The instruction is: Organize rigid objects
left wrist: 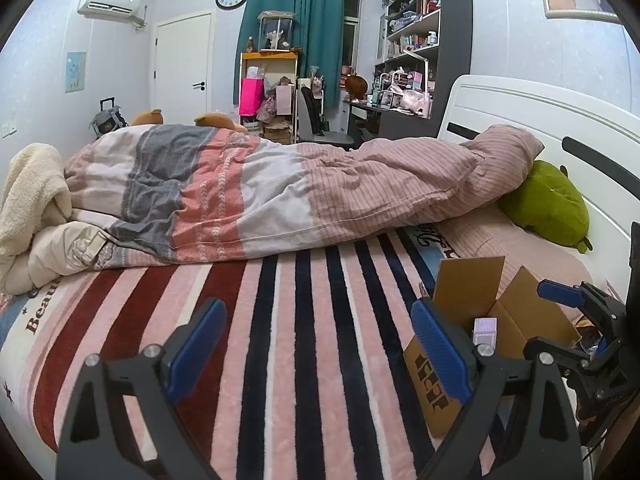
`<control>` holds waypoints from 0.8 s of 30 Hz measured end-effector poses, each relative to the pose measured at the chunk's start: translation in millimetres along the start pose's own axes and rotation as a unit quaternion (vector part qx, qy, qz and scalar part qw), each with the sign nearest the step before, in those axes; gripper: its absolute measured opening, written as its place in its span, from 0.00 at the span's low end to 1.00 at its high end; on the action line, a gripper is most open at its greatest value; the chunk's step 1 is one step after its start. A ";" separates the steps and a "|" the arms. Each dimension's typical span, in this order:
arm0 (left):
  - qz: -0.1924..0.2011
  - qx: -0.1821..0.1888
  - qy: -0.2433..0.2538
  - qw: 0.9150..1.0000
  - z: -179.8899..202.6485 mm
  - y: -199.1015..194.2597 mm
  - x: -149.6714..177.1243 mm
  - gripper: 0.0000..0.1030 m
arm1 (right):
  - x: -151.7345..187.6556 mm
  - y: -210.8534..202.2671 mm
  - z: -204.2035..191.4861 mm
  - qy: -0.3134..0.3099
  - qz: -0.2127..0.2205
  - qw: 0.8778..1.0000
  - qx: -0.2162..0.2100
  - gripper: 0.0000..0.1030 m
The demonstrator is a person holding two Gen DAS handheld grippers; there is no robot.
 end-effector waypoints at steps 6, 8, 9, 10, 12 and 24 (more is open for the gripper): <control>0.000 -0.001 0.000 1.000 -0.2 -0.4 0.2 0.90 | -0.6 0.4 -2.1 -0.003 0.001 1.000 0.001 1.00; 0.000 -0.001 0.001 1.000 -0.2 -0.1 0.2 0.90 | -0.5 0.4 -2.1 -0.003 0.001 1.000 0.002 1.00; 0.000 -0.002 0.002 1.000 -0.6 -0.4 0.5 0.90 | -0.7 0.4 -2.1 -0.003 0.001 1.000 0.001 1.00; 0.000 -0.002 0.003 1.000 -1.0 -0.5 0.3 0.90 | -0.7 0.5 -2.0 -0.003 0.001 1.000 0.002 1.00; 0.000 -0.002 0.004 1.000 -2.9 -1.6 1.1 0.90 | -0.8 0.7 -1.9 -0.003 0.001 1.000 0.001 1.00; 0.000 -0.003 0.007 1.000 -0.6 -1.5 1.0 0.90 | -1.2 0.8 -0.5 -0.003 0.000 1.000 0.001 1.00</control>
Point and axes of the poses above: each gripper's, at about its wrist camera, not at the fingertips, and y roughly the way its jaws point, z to its right, x to its underside, the point moved 10 cm from there along y, roughly the way its jaws point, and after that the axes turned 9 degrees about y, right-handed, at the moved point
